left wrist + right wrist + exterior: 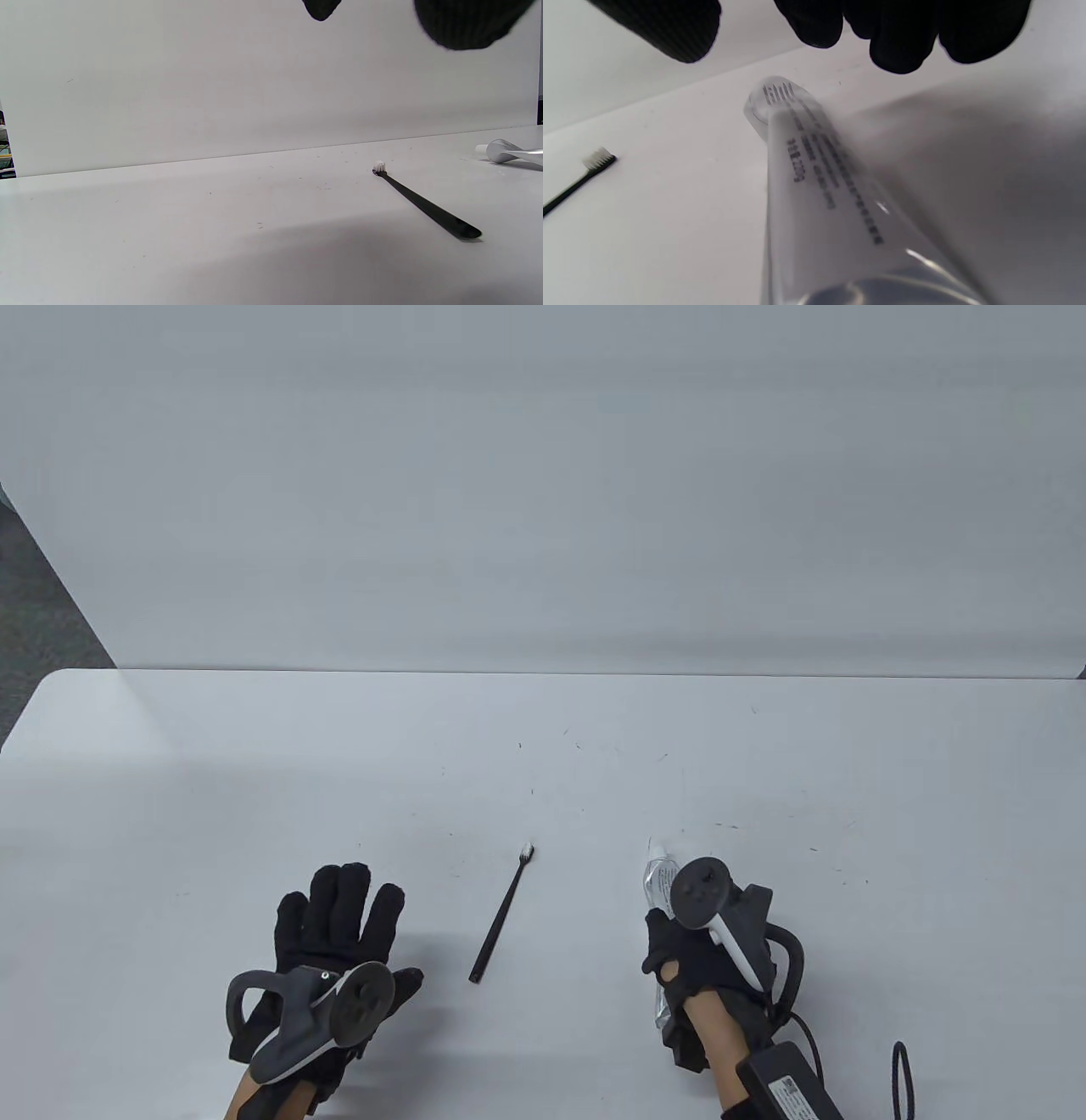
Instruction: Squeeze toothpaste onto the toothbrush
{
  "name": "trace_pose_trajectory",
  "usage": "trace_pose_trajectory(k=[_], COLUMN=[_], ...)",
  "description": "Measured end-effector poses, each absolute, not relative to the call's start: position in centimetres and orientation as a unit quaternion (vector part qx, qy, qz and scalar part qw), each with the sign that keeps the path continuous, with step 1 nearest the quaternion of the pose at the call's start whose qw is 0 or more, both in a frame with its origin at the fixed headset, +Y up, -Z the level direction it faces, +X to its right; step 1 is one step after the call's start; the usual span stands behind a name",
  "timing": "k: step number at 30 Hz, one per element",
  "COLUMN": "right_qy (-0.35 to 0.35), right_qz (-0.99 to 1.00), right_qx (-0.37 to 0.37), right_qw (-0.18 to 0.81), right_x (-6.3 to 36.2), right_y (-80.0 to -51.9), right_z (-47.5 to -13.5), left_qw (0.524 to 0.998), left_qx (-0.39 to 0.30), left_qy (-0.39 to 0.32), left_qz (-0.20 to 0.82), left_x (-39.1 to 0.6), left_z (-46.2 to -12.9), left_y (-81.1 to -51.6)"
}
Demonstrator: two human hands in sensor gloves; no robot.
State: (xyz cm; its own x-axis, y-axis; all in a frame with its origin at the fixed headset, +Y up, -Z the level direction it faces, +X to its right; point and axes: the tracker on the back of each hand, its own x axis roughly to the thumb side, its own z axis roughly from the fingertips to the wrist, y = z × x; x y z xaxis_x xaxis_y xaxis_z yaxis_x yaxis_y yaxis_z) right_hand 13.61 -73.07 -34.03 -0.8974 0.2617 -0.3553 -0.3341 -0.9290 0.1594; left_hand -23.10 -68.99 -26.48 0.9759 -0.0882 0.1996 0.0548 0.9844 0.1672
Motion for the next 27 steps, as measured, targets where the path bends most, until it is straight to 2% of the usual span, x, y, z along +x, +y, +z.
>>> trace_pose_trajectory(k=[6,11,15,20,24,27], right_qy=[0.162,0.158,0.138,0.095,0.064,0.025], right_qz=[0.956,0.952,0.947,0.957,0.963,0.972], right_qx=[-0.221,-0.252,-0.274,-0.265,-0.234,-0.183], right_qw=[0.102,0.074,0.095,0.071,0.114,0.148], right_x=[11.9,11.4,11.9,12.1,12.9,13.0], right_y=[-75.3,-76.0,-76.3,-75.8,-74.3,-72.4], right_z=[-35.8,-36.2,-36.3,-36.2,-35.8,-34.9], left_qw=[0.991,0.991,0.991,0.991,0.992,0.992], left_qx=[0.079,0.079,0.078,0.075,0.070,0.063], left_qy=[-0.107,-0.107,-0.106,-0.105,-0.102,-0.104], left_qz=[-0.027,-0.024,-0.026,-0.026,-0.025,-0.022], left_x=[-23.2,-23.3,-23.2,-23.2,-23.2,-23.2], left_z=[-26.4,-26.4,-26.3,-26.3,-26.4,-26.5], left_y=[-68.9,-69.0,-69.0,-69.0,-69.1,-69.3])
